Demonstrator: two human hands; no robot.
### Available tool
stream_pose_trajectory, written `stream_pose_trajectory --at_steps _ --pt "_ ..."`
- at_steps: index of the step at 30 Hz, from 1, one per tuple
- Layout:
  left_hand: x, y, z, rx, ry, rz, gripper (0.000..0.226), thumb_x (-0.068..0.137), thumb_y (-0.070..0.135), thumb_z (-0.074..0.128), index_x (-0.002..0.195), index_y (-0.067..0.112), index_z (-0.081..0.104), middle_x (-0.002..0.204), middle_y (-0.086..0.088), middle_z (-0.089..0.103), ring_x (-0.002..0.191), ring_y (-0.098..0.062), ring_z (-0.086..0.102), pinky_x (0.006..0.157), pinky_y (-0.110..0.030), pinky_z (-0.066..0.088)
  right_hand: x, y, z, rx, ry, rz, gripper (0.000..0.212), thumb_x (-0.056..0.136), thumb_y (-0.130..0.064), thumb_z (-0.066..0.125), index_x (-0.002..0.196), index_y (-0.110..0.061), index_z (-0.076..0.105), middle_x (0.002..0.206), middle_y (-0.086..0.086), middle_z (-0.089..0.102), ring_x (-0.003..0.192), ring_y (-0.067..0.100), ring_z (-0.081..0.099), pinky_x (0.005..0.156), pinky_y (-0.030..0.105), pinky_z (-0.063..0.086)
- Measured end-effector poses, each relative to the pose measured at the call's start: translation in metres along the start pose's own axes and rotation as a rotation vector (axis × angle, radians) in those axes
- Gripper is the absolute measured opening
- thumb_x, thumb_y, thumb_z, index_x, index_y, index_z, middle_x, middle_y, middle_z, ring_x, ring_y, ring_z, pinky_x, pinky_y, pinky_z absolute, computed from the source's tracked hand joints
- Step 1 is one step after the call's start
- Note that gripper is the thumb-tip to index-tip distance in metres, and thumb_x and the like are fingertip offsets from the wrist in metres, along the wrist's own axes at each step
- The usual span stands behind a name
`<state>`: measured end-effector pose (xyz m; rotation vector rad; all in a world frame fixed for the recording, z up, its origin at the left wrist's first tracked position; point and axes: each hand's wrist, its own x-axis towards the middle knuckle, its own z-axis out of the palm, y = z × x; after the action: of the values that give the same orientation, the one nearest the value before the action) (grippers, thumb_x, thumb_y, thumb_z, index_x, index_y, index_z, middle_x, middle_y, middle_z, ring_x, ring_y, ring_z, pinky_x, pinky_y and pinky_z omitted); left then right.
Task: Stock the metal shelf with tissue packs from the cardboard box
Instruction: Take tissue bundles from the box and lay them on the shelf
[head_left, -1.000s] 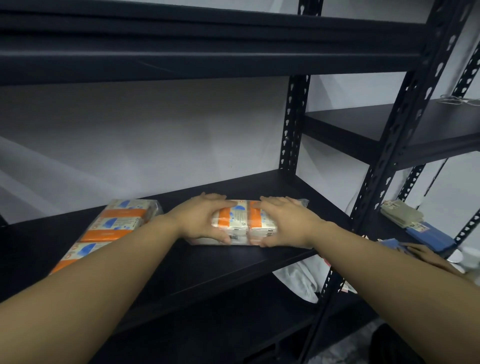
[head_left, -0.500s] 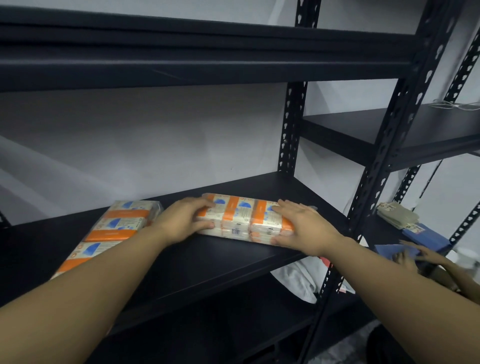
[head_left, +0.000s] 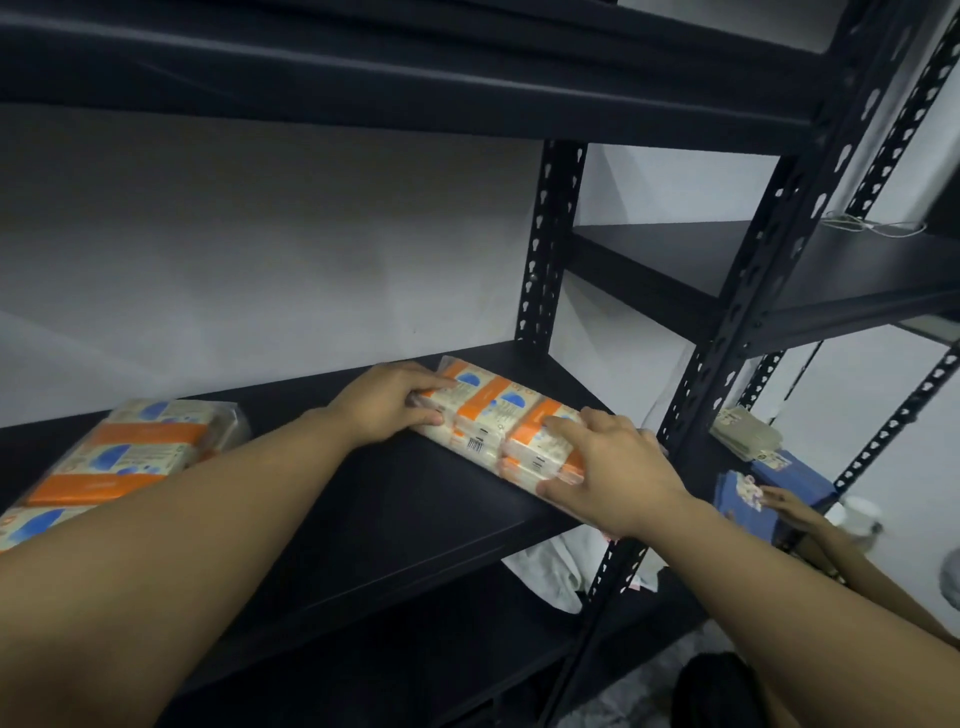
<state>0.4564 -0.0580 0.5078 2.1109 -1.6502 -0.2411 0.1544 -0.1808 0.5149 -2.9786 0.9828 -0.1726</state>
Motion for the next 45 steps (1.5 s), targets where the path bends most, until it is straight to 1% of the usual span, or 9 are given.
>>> stream_pose_trajectory --at_steps 4,8,11,14,18,21,24,34,45 --pt "0.005 -0.002 -0.001 0.043 -0.017 0.035 0.059 0.093 0.037 0.076 0.148 0.040 0.055 0.153 0.008 0.052 0.127 -0.007 0.052 0.106 -0.024 0.036 0.009 -0.001 -0.003 0.000 -0.026 -0.081 0.083 0.084 -0.071 0.061 0.155 -0.043 0.028 0.165 -0.001 0.030 0.151 0.028 0.026 0.121 0.052 0.026" --pt "-0.010 -0.009 0.003 0.056 0.005 0.031 0.066 0.095 0.037 0.073 0.153 0.047 0.043 0.161 0.005 0.044 0.142 -0.014 0.045 0.120 -0.031 0.031 0.026 -0.016 -0.005 0.064 -0.055 -0.236 0.088 0.086 -0.063 0.068 0.160 -0.043 0.024 0.171 -0.003 0.019 0.159 0.029 0.010 0.127 0.054 0.016" --pt "-0.025 -0.010 0.011 0.016 0.103 -0.031 0.077 0.094 0.036 0.074 0.156 0.050 0.029 0.162 0.001 0.043 0.148 -0.019 0.041 0.124 -0.040 0.030 0.046 -0.028 -0.006 0.077 -0.087 -0.320 0.090 0.088 -0.060 0.069 0.162 -0.045 0.020 0.174 -0.003 0.007 0.161 0.024 0.001 0.127 0.059 0.007" --pt "-0.042 -0.007 0.025 -0.024 0.148 -0.136 0.086 0.093 0.037 0.075 0.163 0.033 0.025 0.164 0.001 0.040 0.149 -0.021 0.039 0.124 -0.038 0.030 0.059 -0.033 0.002 0.114 -0.103 -0.321 0.087 0.089 -0.058 0.068 0.161 -0.045 0.022 0.175 -0.003 0.007 0.161 0.021 0.002 0.126 0.063 0.004" --pt "-0.061 -0.006 0.048 -0.065 0.119 -0.336 0.098 0.094 0.054 0.065 0.166 0.029 0.005 0.170 -0.003 0.026 0.155 -0.030 0.027 0.128 -0.048 0.020 0.059 -0.037 0.010 0.105 -0.059 -0.269 0.079 0.093 -0.050 0.064 0.161 -0.044 0.024 0.173 -0.005 0.017 0.160 0.020 0.012 0.126 0.059 0.005" --pt "-0.067 -0.005 0.050 0.012 0.104 -0.375 0.082 0.099 0.059 0.055 0.165 0.022 0.023 0.171 -0.004 0.024 0.158 -0.024 0.021 0.130 -0.042 0.010 0.063 -0.041 0.009 0.076 -0.049 -0.209 0.075 0.098 -0.045 0.061 0.162 -0.041 0.023 0.173 -0.004 0.018 0.159 0.023 0.016 0.126 0.059 0.010" --pt "-0.068 -0.003 0.049 0.053 0.076 -0.354 0.070 0.102 0.059 0.049 0.159 0.021 0.039 0.171 -0.003 0.025 0.158 -0.018 0.020 0.130 -0.039 0.007 0.072 -0.041 0.010 0.061 -0.048 -0.149 0.074 0.098 -0.046 0.060 0.162 -0.040 0.024 0.171 -0.003 0.022 0.157 0.025 0.021 0.125 0.061 0.018" --pt "-0.068 -0.007 0.049 0.028 0.104 -0.358 0.069 0.099 0.061 0.053 0.157 0.024 0.044 0.170 0.001 0.027 0.157 -0.015 0.021 0.129 -0.036 0.008 0.118 -0.037 0.009 0.048 -0.058 0.012 0.068 0.094 -0.042 0.060 0.156 -0.041 0.033 0.164 0.000 0.032 0.148 0.028 0.034 0.116 0.060 0.030" --pt "-0.068 -0.004 0.048 0.018 0.116 -0.368 0.069 0.098 0.060 0.056 0.156 0.024 0.046 0.169 0.003 0.029 0.157 -0.013 0.021 0.129 -0.033 0.008 0.143 -0.038 0.014 0.041 -0.069 0.106 0.067 0.095 -0.041 0.060 0.156 -0.039 0.033 0.162 0.004 0.037 0.147 0.033 0.035 0.117 0.060 0.027"
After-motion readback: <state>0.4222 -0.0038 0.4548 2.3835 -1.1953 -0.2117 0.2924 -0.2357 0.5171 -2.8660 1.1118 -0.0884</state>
